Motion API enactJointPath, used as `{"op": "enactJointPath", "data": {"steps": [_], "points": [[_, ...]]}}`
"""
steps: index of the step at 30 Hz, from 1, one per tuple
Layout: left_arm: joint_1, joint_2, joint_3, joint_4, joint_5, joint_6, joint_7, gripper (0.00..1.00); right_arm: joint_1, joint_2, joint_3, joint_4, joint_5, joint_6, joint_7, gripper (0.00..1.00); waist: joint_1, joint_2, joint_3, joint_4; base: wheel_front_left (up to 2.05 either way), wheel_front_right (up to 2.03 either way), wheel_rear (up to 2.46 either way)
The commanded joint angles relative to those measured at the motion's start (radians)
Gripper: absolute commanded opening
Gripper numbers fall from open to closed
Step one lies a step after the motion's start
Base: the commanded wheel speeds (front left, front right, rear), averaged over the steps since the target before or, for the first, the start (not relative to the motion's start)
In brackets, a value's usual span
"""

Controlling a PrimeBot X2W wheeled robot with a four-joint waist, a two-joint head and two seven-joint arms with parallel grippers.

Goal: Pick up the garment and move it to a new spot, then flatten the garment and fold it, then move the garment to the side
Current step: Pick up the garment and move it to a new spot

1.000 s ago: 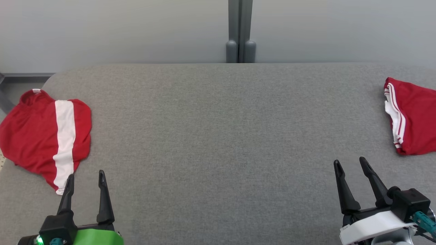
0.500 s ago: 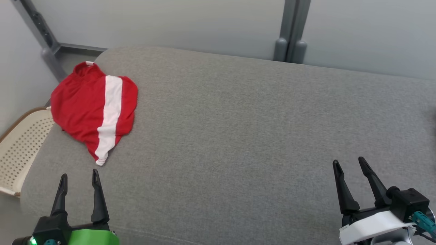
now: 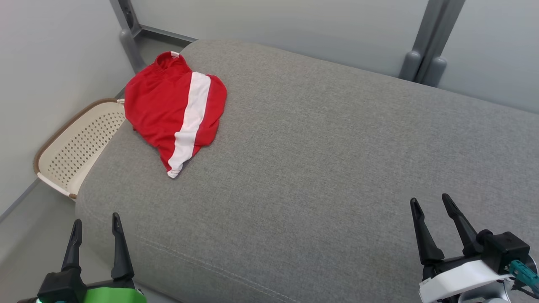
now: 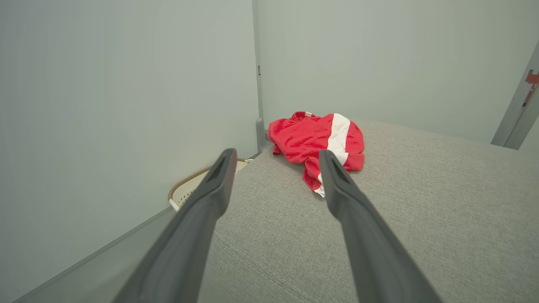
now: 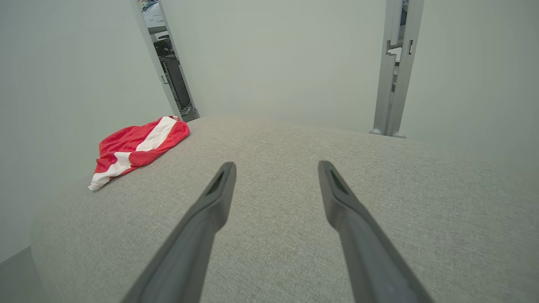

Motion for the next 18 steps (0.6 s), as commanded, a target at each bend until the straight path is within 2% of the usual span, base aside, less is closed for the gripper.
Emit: {"op": "enactJointPath", "data": {"steps": [1,12,18], "points": [[0.016,-0.004,0.003,-0.004,-0.002,0.004,0.0,1.0,-0.001,-0.005,0.001,-0.004,0.002,-0.002,0.0,1.0,0.0,0.0,0.003,0.031,0.0,0.0,0.0],[0.024,-0.008,0.016,-0.013,0.0,0.006,0.0,1.0,-0.001,-0.005,0.011,0.002,0.005,-0.002,0.002,1.0,0.0,0.0,0.0,0.034,0.0,0.0,0.0],[-0.011,-0.01,0.02,-0.013,-0.007,0.005,0.0,1.0,-0.001,-0.018,0.003,-0.019,-0.003,-0.002,0.015,1.0,0.0,0.0,0.023,0.013,0.0,0.0,0.0]]}}
